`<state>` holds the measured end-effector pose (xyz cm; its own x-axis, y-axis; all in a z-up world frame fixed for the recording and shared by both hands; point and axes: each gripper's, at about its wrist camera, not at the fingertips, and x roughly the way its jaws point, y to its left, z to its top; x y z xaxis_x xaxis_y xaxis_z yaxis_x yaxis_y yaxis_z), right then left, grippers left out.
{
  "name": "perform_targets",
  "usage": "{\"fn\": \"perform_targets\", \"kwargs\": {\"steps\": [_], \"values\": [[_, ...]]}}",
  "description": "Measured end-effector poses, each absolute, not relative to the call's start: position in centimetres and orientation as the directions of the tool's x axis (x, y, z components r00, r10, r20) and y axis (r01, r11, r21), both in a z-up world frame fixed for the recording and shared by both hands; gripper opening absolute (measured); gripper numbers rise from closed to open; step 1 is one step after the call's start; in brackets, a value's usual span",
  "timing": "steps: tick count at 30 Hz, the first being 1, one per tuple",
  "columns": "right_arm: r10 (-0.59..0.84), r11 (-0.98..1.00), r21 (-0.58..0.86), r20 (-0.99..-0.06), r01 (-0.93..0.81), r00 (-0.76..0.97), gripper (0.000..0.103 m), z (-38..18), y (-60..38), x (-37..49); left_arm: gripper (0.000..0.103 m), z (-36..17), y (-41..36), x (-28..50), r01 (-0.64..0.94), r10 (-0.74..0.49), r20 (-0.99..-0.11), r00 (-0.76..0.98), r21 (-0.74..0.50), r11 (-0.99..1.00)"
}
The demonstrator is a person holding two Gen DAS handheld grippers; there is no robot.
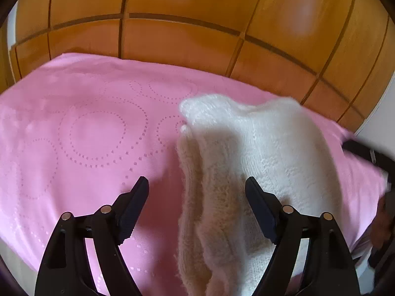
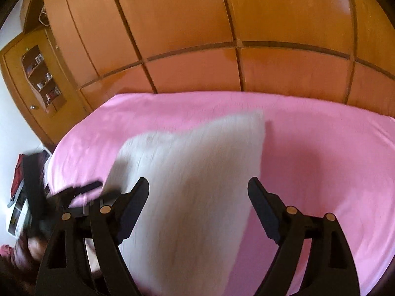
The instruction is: Fold small clothes
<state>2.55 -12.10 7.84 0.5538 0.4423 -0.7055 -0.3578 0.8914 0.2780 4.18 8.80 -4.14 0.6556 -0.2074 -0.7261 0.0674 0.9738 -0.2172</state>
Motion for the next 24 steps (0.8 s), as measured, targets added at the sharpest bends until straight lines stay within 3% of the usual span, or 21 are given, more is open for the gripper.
{"fn": "perform_targets", "kwargs": {"steps": [4, 8, 13, 17, 24], "values": [[0.409, 0.899, 0.229, -0.744, -0.374, 0.528, 0.083, 6.5, -9.2, 5.5, 0.080, -4.7, 8.0, 4.4, 0.074, -0.172, -0.736, 0.654, -0.164, 0.984], [0.299, 0.922, 0.126, -0.833, -0.367, 0.465, 0.089, 1.7, -6.9, 8.2, 0.081, -5.1, 8.3, 4.7, 0.071, -0.169, -0.741, 0.650, -0.162, 0.984], [0.355, 0.915, 0.200, -0.811, -0.350, 0.465, 0.091, 1.8, -8.4, 8.2, 0.081, -5.3, 8.6, 4.6, 0.076, -0.186, -0.737, 0.649, -0.181, 0.981], [0.422, 0.899, 0.283, -0.764, -0.333, 0.488, 0.100, 3.1, -10.8, 6.9, 0.083, -5.5, 9.0, 4.5, 0.074, -0.194, -0.735, 0.650, -0.193, 0.978], [0.511, 0.859, 0.450, -0.714, -0.245, 0.478, 0.101, 3.4, -16.0, 5.1, 0.088, -5.9, 9.8, 4.5, 0.072, -0.217, -0.731, 0.648, -0.224, 0.972]]}}
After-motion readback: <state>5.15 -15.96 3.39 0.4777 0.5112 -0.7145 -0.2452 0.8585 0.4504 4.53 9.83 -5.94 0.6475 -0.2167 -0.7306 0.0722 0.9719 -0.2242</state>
